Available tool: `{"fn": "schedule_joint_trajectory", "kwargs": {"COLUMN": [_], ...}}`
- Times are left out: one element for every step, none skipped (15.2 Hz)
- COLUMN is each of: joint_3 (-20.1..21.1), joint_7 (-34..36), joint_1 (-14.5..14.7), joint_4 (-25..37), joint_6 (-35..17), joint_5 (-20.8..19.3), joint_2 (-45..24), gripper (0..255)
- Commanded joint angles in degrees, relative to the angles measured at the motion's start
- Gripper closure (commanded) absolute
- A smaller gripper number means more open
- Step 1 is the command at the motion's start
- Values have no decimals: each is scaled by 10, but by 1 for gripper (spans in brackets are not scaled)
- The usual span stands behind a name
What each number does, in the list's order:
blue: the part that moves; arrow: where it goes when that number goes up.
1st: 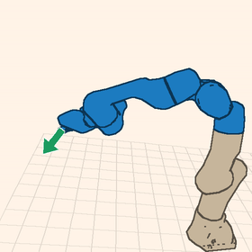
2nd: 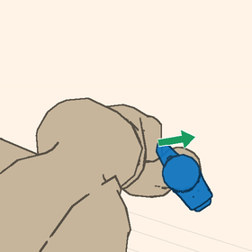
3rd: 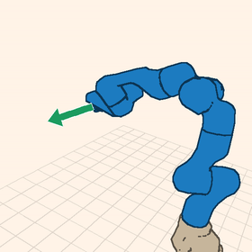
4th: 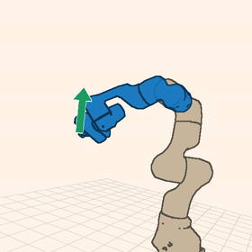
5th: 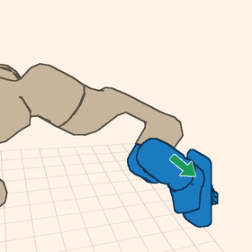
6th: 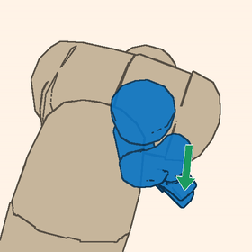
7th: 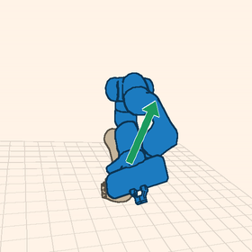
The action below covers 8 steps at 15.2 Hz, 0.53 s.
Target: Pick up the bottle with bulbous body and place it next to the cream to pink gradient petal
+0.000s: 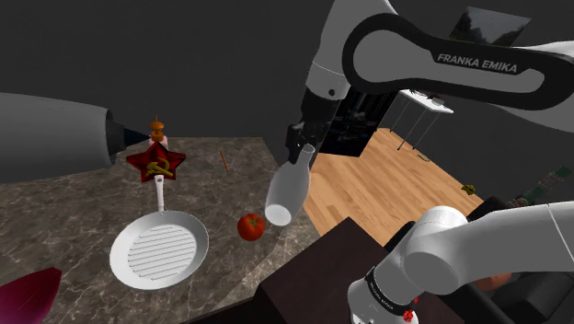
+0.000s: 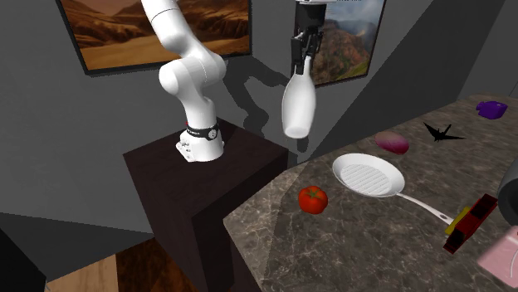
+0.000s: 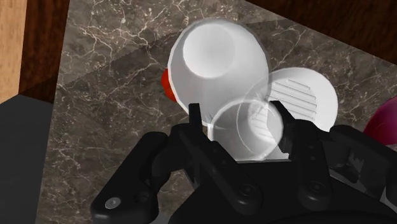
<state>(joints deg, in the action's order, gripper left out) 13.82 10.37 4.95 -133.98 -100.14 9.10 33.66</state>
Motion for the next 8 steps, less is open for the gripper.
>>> {"fn": "schedule_joint_trajectory", "kwargs": {"joint_3": [-2,-3,-3,-4,-5,-5,-6,-7], "joint_7": [0,1,1,2,2,2,3,3], "joint_1": [-1,-1,-2,-2,-2,-3,-3,-3], "joint_4": [16,24,32,41,49,57,66,74], "joint_6": [15,23,30,38,45,53,60,67], "joint_5": [-2,-2,-3,-4,-4,-5,-6,-6], "joint_2": [-1,-2,-2,-3,-4,-5,-6,-7], "gripper": [255,255,255,255,255,255,255,255]}}
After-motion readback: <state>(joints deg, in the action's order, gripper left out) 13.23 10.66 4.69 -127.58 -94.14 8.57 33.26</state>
